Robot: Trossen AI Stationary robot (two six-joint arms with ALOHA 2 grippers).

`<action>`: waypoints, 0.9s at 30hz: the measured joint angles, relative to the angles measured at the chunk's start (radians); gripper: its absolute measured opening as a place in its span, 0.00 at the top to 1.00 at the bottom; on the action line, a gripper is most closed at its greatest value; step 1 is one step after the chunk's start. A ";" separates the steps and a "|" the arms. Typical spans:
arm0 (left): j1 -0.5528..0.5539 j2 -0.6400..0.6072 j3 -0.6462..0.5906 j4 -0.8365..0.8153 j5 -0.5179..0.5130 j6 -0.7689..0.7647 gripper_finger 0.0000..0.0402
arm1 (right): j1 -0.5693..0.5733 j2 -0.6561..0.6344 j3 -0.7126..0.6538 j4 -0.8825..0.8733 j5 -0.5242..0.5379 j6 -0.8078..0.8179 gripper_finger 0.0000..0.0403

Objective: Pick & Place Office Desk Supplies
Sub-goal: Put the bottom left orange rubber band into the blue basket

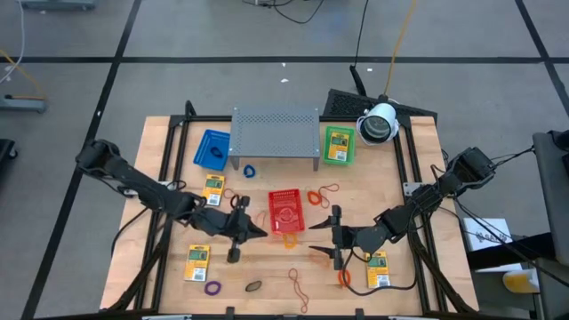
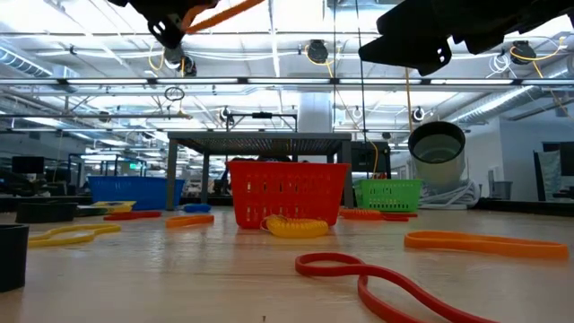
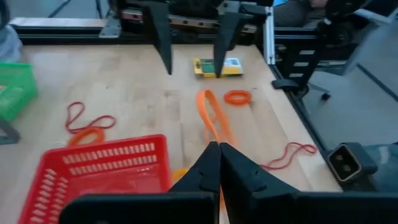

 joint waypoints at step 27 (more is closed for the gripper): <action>0.101 -0.398 0.001 -0.412 -0.702 0.051 1.00 | -0.008 0.000 0.000 0.043 0.000 -0.055 0.39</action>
